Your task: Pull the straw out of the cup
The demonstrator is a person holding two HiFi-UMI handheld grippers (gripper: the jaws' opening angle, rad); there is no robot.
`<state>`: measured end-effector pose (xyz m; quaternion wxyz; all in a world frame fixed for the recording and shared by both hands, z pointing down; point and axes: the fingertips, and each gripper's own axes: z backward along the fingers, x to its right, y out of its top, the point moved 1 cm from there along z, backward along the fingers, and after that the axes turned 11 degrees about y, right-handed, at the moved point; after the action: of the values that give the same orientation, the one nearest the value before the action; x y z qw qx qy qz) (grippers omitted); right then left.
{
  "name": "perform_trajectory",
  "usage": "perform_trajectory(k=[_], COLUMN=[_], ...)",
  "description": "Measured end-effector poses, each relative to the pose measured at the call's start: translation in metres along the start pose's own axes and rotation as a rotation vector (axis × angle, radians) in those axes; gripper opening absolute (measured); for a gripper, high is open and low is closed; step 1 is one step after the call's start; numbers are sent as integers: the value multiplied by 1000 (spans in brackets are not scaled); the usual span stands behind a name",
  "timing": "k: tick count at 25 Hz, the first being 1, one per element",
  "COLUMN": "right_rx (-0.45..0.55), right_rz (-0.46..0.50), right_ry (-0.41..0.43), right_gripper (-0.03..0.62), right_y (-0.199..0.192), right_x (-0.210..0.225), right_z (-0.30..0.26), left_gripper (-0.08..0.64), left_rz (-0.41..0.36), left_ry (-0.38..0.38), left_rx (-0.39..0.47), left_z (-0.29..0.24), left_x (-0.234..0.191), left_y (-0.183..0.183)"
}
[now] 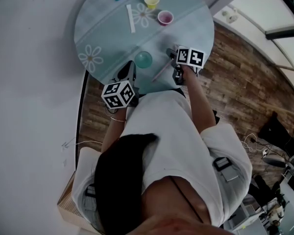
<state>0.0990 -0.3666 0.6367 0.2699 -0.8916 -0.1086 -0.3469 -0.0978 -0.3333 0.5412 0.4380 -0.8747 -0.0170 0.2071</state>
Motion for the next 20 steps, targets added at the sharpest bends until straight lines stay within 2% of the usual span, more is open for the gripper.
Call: perform_trajectory(k=[3,7,12,15,20], right_rx=[22,77,154,226,394], right_rz=[55,71,162,223,270], right_ry=[-12,54,122,126,125], right_gripper=[209,209,209,209,209], right_y=[9,18,27,36,51], right_x=[-5,-24,-58,-76,-102], right_z=[11,25,50,67,97], left_gripper=[8,8,8,8,8], left_rz=[-11,-8,8,12,-12], left_ry=[-7,-19,-42,-65,-114], left_rx=[9,19,52,66,88], left_z=[3,5,10,12,16], left_x=[3,2,3,7,21], left_y=[1,1,11,16,32])
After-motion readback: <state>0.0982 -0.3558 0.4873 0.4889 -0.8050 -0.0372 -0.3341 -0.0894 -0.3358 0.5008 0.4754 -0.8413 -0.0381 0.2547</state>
